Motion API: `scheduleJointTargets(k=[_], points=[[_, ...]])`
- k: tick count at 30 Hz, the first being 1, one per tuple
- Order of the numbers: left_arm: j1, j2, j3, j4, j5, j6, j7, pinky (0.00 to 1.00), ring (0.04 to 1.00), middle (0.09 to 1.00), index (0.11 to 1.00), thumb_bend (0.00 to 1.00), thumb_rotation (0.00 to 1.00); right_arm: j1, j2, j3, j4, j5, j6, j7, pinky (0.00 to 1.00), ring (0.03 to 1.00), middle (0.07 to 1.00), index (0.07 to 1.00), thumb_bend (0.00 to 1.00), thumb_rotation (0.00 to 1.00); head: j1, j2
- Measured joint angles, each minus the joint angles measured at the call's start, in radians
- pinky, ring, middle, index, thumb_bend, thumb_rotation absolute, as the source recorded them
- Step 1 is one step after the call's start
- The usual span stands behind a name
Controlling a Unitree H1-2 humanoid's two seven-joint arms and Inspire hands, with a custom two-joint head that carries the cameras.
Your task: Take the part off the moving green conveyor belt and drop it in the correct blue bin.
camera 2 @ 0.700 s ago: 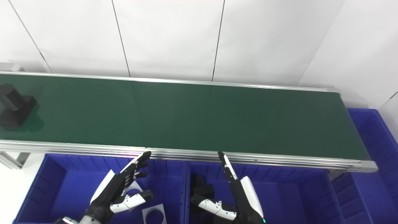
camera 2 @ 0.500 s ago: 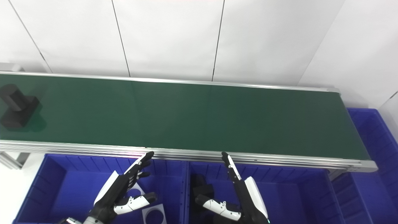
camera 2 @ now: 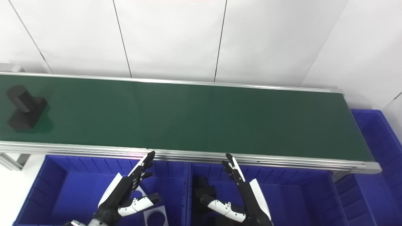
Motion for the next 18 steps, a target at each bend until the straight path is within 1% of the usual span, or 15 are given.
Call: scheduleJointTargets(k=[4,6,8,12,18], points=[[0.001,0.0,0.0,0.0,0.0,0.0,0.0,0.92,0.997,1.0,0.976,0.8,0.65,0.0,-0.009,0.003,0.001,-0.001,0.0,0.002,0.85,0.897,0.908,1.0,0.69,0.5,0.002,0.002],[0.002,0.0,0.0,0.0,0.0,0.0,0.0,0.92,0.998,1.0,0.976,0.8,0.65,0.0,-0.012,0.004,0.001,-0.001,0.0,0.003,0.86,0.9,0.909,1.0,0.69,0.49,0.002,0.002],[0.003,0.0,0.0,0.001,0.0,0.0,0.0,0.92,0.998,1.0,0.975,0.8,0.65,0.0,-0.013,0.004,0.002,-0.001,0.0,0.004,0.86,0.9,0.908,1.0,0.69,0.49,-0.008,-0.009],[0.005,0.0,-0.001,0.003,0.0,0.0,0.001,0.91,0.993,0.998,0.975,0.79,0.66,0.0,-0.013,0.006,0.009,-0.003,-0.002,0.002,0.85,0.894,0.911,1.0,0.68,0.48,-0.009,-0.011],[0.005,0.0,-0.001,0.005,0.002,-0.002,0.007,0.9,0.99,0.997,0.97,0.81,0.65,-0.001,-0.013,0.009,0.01,-0.005,-0.002,0.0,0.88,0.907,0.917,1.0,0.69,0.48,-0.014,-0.012]])
